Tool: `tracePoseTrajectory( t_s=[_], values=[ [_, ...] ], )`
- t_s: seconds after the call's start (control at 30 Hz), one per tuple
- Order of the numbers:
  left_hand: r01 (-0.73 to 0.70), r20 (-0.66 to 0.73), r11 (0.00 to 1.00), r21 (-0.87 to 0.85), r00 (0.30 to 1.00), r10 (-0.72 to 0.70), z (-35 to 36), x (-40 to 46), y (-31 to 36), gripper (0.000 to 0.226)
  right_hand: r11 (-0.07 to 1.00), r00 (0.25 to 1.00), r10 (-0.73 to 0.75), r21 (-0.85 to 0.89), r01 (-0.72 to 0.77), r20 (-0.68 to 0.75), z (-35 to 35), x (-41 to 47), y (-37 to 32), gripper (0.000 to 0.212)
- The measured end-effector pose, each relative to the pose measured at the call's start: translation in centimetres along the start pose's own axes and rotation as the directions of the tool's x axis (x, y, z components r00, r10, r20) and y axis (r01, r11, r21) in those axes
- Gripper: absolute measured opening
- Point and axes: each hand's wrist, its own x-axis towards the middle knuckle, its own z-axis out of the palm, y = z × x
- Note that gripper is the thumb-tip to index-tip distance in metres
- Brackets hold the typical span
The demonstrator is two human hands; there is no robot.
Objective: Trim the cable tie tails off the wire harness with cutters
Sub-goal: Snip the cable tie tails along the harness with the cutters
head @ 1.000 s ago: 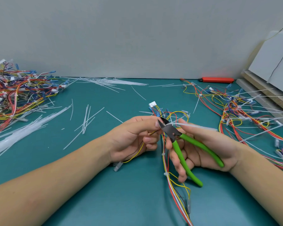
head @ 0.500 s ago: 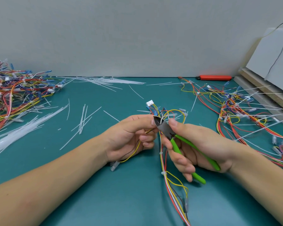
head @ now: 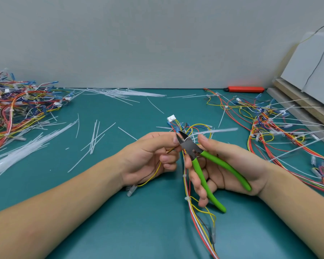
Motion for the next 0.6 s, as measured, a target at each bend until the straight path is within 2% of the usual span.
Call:
tracePoseTrajectory(
  t_s=[0.33, 0.4, 0.47, 0.5, 0.6],
  values=[
    [-0.005, 0.003, 1.0, 0.004, 1.0, 0.005, -0.2, 0.0, 0.0, 0.009, 0.995, 0.997, -0.042, -0.09, 0.036, -0.063, 0.9, 0.1, 0.1, 0.046],
    [-0.011, 0.003, 1.0, 0.013, 1.0, 0.011, -0.2, 0.0, 0.0, 0.005, 0.991, 0.997, -0.051, -0.125, 0.044, -0.051, 1.0, 0.1, 0.0, 0.046],
    [-0.002, -0.005, 1.0, 0.017, 1.0, 0.002, -0.1, 0.0, -0.1, 0.012, 0.991, 0.998, -0.05, -0.128, 0.045, -0.035, 1.0, 0.0, 0.1, 0.047],
    [-0.005, 0.004, 1.0, 0.028, 1.0, 0.004, -0.1, 0.0, -0.1, 0.006, 0.991, 0.998, -0.051, -0.127, 0.046, -0.034, 1.0, 0.0, 0.1, 0.047],
    [-0.004, 0.032, 0.999, 0.041, 0.999, 0.003, 0.1, 0.0, 0.1, 0.02, 0.994, 0.999, -0.046, -0.101, 0.043, -0.028, 0.8, 0.1, 0.0, 0.048]
  ],
)
